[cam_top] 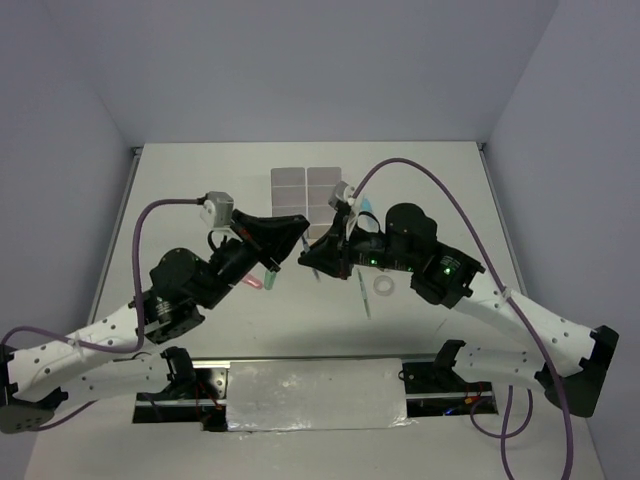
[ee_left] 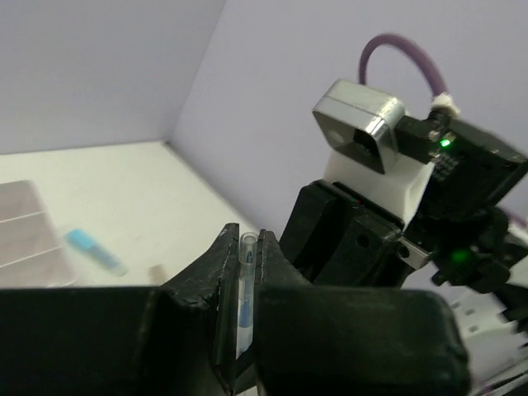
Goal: Sort the stationery into containers
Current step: Close the pen cap on the pen, then place the pen in the storage box.
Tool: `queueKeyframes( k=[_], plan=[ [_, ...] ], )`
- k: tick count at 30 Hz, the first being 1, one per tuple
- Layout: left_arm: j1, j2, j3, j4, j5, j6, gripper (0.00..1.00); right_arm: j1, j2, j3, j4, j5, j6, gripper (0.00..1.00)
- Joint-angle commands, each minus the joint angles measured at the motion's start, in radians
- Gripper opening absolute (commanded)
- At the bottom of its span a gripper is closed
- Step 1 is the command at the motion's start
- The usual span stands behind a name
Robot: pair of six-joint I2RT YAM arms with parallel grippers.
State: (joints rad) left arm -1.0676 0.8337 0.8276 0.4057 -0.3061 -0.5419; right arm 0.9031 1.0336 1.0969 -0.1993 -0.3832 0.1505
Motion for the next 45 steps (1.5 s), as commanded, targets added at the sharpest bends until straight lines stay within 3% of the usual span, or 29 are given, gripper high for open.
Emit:
queueKeyframes(
  k=[1, 8, 15, 19, 21, 22, 23, 24, 25, 32, 34, 35, 38, 45],
  plan=[
    [-0.063, 0.018, 0.071, -0.403, 0.131, 0.086, 0.18, -0.053, -0.036, -0.057, 0.426, 0.167, -0.034, 0.0],
    [-0.063, 0.016, 0.14, -0.354, 0.251, 0.152, 0.24, -0.053, -0.03, -0.147, 0.491, 0.159, -0.04, 0.0],
    [-0.063, 0.091, 0.191, -0.334, 0.344, 0.178, 0.29, -0.052, 0.034, -0.128, 0.531, 0.155, -0.032, 0.0],
    [-0.063, 0.104, 0.2, -0.33, 0.312, 0.174, 0.31, -0.052, 0.078, -0.1, 0.532, 0.181, -0.032, 0.0],
    [-0.063, 0.075, 0.206, -0.361, 0.231, 0.162, 0.51, -0.056, 0.089, -0.123, 0.552, 0.239, -0.028, 0.0],
    [-0.063, 0.062, 0.212, -0.372, 0.123, 0.152, 0.59, -0.064, 0.092, -0.149, 0.576, 0.25, -0.026, 0.0],
    [-0.063, 0.048, 0.219, -0.386, 0.066, 0.14, 0.95, -0.072, 0.097, -0.158, 0.584, 0.265, -0.02, 0.0],
    [-0.063, 0.018, 0.225, -0.395, 0.0, 0.129, 0.99, -0.075, 0.111, -0.164, 0.606, 0.285, -0.013, 0.0],
    [-0.063, 0.004, 0.244, -0.409, -0.148, 0.116, 0.99, -0.082, 0.118, -0.178, 0.616, 0.297, -0.011, 0.0],
    [-0.061, -0.082, 0.373, -0.626, -0.734, -0.016, 0.99, -0.165, 0.232, -0.169, 0.727, 0.449, -0.031, 0.0],
    [-0.06, -0.091, 0.396, -0.718, -0.798, -0.053, 0.99, -0.202, 0.334, -0.065, 0.658, 0.458, -0.051, 0.0],
    [-0.06, -0.091, 0.403, -0.84, -0.841, -0.108, 0.99, -0.229, 0.406, -0.033, 0.643, 0.505, -0.074, 0.0],
    [-0.061, -0.102, 0.395, -1.101, -0.866, -0.264, 0.99, -0.268, 0.527, 0.055, 0.655, 0.59, -0.106, 0.0],
    [-0.063, -0.136, 0.266, -1.286, -0.708, -0.287, 0.99, -0.375, 0.729, 0.273, 0.554, 0.54, -0.101, 0.0]
  ],
)
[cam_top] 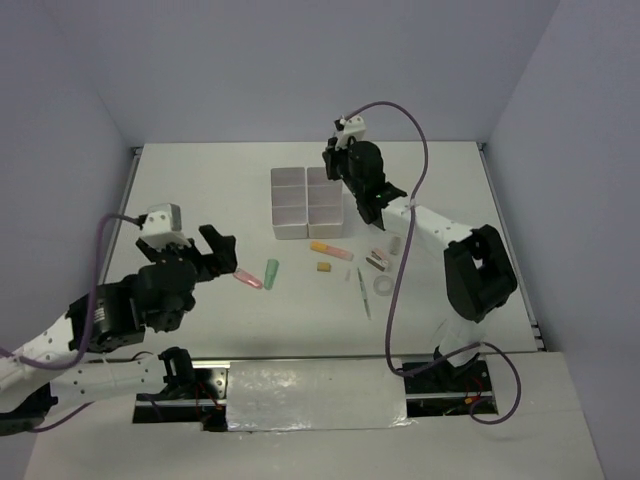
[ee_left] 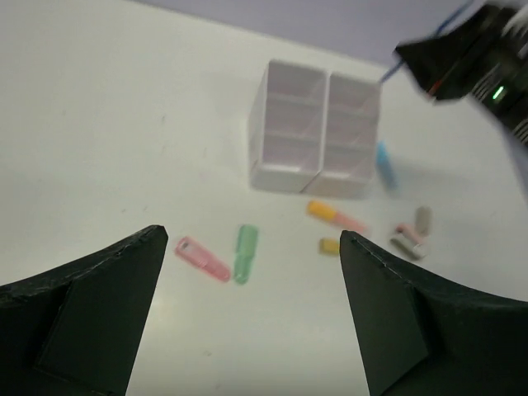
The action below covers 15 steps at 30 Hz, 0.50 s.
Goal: Sort the stationery into containers
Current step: Place the pen in the storage box.
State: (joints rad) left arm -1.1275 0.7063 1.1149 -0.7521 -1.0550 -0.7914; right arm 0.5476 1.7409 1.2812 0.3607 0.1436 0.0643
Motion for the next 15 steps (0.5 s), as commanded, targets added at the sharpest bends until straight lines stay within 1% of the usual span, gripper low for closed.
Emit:
queueKeyframes(
  k=[1, 3, 4, 8, 11, 13, 14, 15],
  plan=[
    [-0.003, -0.007, -0.027, -0.162, 0.047, -0.052, 0.99, -0.02, 0.037, 0.09, 0.004, 0.02, -0.02, 0.0],
    [-0.003, -0.002, -0.041, -0.182, 0.041, -0.055, 0.99, -0.021, 0.046, 0.075, 0.027, 0.022, -0.021, 0.0],
    [-0.005, 0.001, -0.043, -0.197, 0.036, -0.08, 0.99, -0.021, 0.051, 0.073, 0.04, 0.022, -0.024, 0.0],
    [-0.008, 0.021, -0.041, -0.193, 0.049, -0.075, 0.99, -0.021, 0.11, 0.11, 0.017, 0.034, -0.023, 0.0],
    [-0.008, 0.035, -0.023, -0.22, 0.038, -0.091, 0.99, -0.023, 0.106, 0.067, 0.061, 0.019, -0.008, 0.0],
    [-0.008, 0.029, -0.021, -0.231, 0.035, -0.1, 0.99, -0.023, 0.111, 0.06, 0.072, 0.013, 0.003, 0.01],
    [-0.008, 0.025, -0.027, -0.225, 0.041, -0.094, 0.99, -0.023, 0.118, 0.058, 0.075, 0.01, 0.003, 0.04],
    [-0.008, 0.019, -0.032, -0.214, 0.047, -0.076, 0.99, -0.023, 0.132, 0.058, 0.076, 0.01, 0.002, 0.04]
  ],
)
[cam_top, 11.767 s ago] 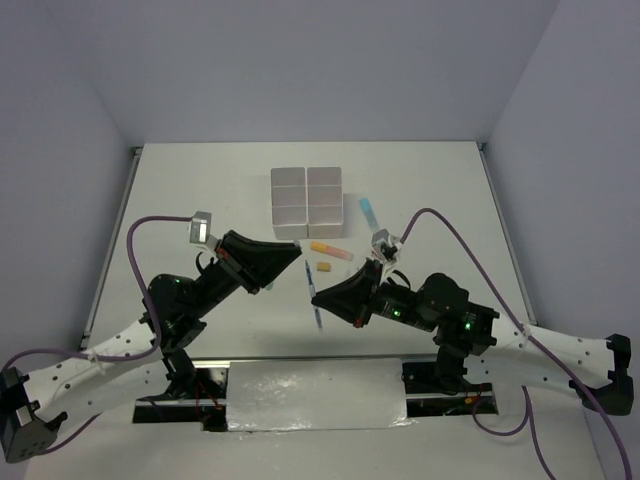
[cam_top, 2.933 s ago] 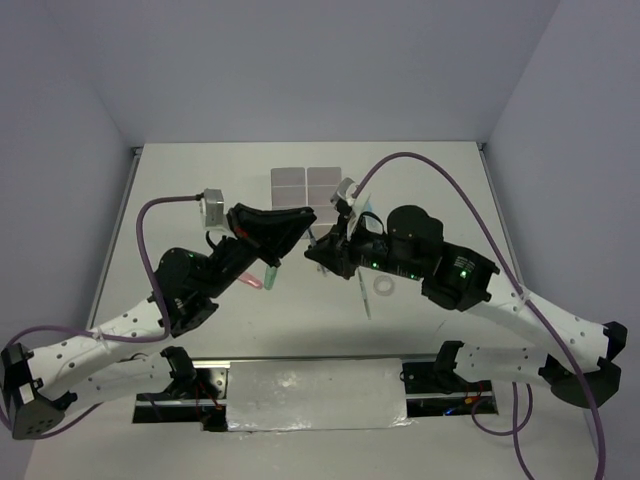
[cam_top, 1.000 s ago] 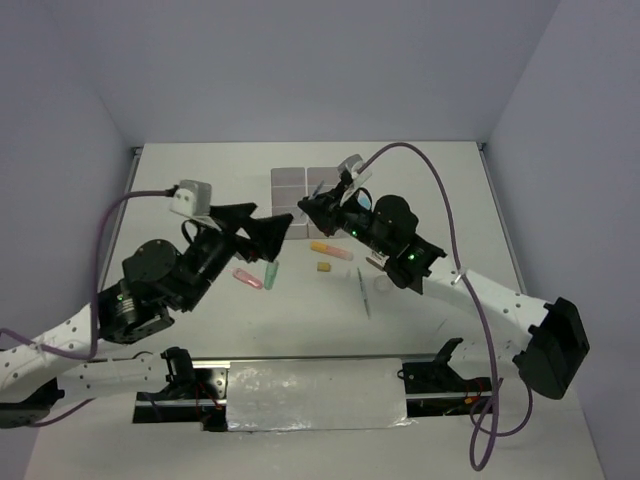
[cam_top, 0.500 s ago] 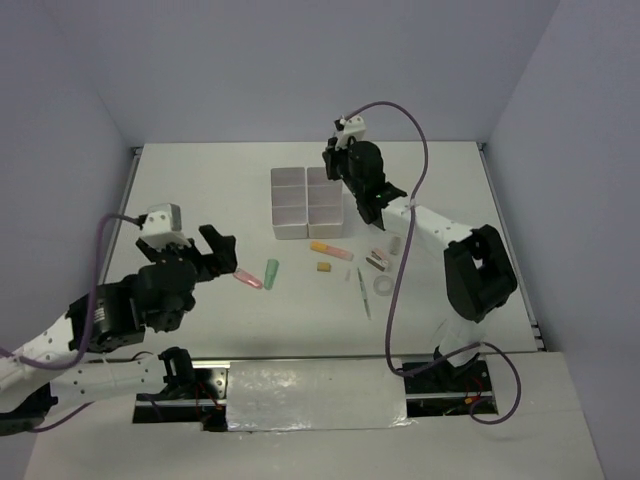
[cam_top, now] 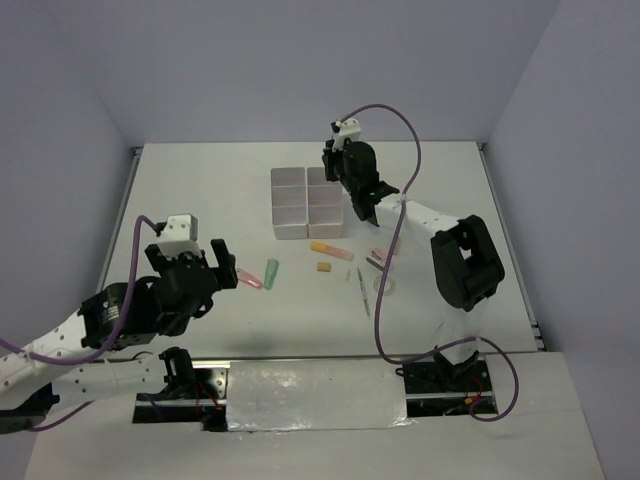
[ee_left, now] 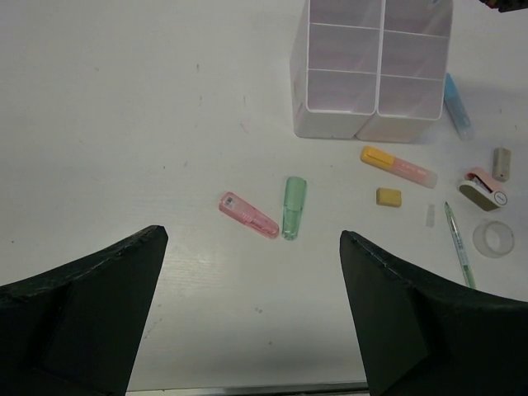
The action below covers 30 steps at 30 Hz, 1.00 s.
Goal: Sort the stationery into containers
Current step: Place the pen in the storage box.
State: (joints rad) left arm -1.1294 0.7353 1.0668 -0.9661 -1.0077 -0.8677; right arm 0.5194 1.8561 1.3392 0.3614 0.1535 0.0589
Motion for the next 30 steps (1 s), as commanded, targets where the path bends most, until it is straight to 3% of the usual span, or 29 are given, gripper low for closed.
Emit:
queueKeyframes(
  k=[1, 3, 6, 12, 15, 16, 22, 27, 30],
  plan=[
    [-0.006, -0.022, 0.012, 0.027, 0.009, 0.013, 1.0, 0.005, 0.023, 0.002, 0.074, 0.001, 0.01, 0.04],
    [-0.006, -0.031, 0.001, 0.05, 0.034, 0.045, 0.99, 0.005, 0.026, -0.008, 0.08, -0.008, 0.015, 0.05],
    [-0.006, -0.043, 0.002, 0.056, 0.035, 0.055, 0.99, 0.005, 0.025, -0.029, 0.105, -0.025, 0.022, 0.19],
    [-0.007, -0.047, 0.002, 0.058, 0.043, 0.064, 0.99, 0.005, 0.04, -0.014, 0.088, -0.014, 0.007, 0.2],
    [-0.007, -0.047, 0.004, 0.06, 0.043, 0.068, 0.99, 0.005, 0.031, -0.025, 0.091, -0.02, 0.007, 0.37],
    [-0.007, -0.047, 0.005, 0.06, 0.043, 0.068, 0.99, 0.005, 0.031, -0.028, 0.091, -0.02, 0.009, 0.49],
    [-0.007, -0.051, 0.001, 0.067, 0.046, 0.079, 1.0, 0.005, 0.019, -0.02, 0.071, -0.022, 0.01, 0.57],
    [-0.009, -0.04, -0.004, 0.067, 0.041, 0.072, 0.99, 0.011, -0.15, -0.029, 0.036, -0.063, 0.028, 0.63],
    [-0.007, -0.019, -0.01, 0.081, 0.046, 0.067, 0.99, 0.019, -0.303, 0.003, -0.159, -0.062, 0.054, 0.72]
  ],
)
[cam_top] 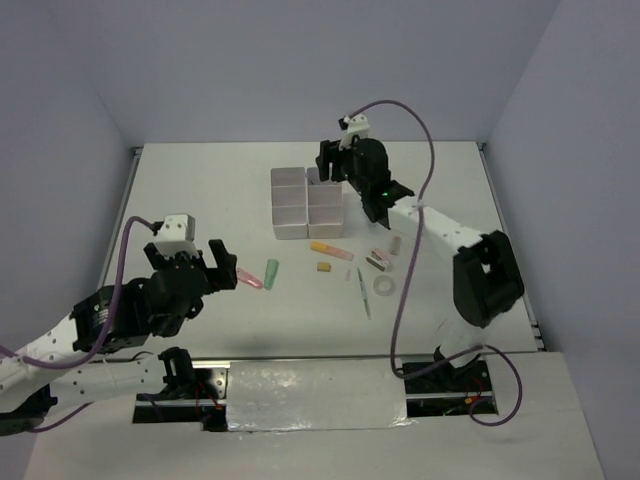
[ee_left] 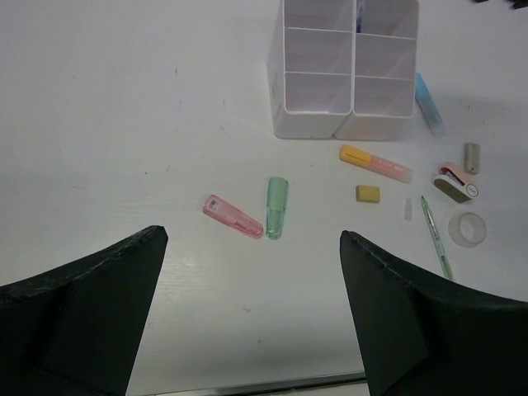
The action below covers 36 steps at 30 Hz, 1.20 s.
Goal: Sort the stationery into containers
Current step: Place the pen in the storage box, then pick up the pen from the storage box.
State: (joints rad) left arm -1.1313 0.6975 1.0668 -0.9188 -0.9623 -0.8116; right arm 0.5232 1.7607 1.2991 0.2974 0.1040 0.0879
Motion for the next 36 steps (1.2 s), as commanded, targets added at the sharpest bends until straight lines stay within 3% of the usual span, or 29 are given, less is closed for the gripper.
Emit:
queueKeyframes(
  k=[1, 5, 12, 17, 24, 36],
  plan=[
    [-0.005, 0.028, -0.013, 0.046, 0.005, 0.005, 0.99, 0.017, -0.242, 0.063, -0.168, -0.007, 0.042, 0.72],
    [-0.004, 0.176, 0.028, 0.037, -0.007, -0.064, 0.99, 0.017, -0.389, 0.074, -0.553, 0.029, 0.212, 0.72],
    [0.034, 0.388, 0.097, 0.074, 0.065, -0.156, 0.99, 0.135, -0.602, -0.217, -0.894, 0.16, 0.332, 0.65],
    [0.105, 0.341, 0.107, 0.005, 0.068, -0.227, 0.99, 0.208, -0.632, -0.349, -0.945, 0.123, 0.397, 0.43],
    [0.146, 0.24, 0.068, -0.146, 0.059, -0.242, 0.99, 0.259, -0.506, -0.429, -0.919, 0.129, 0.403, 0.47],
    [0.146, 0.096, 0.001, -0.172, 0.057, -0.19, 0.99, 0.221, -0.279, -0.439, -0.834, 0.082, 0.371, 0.47]
  ],
)
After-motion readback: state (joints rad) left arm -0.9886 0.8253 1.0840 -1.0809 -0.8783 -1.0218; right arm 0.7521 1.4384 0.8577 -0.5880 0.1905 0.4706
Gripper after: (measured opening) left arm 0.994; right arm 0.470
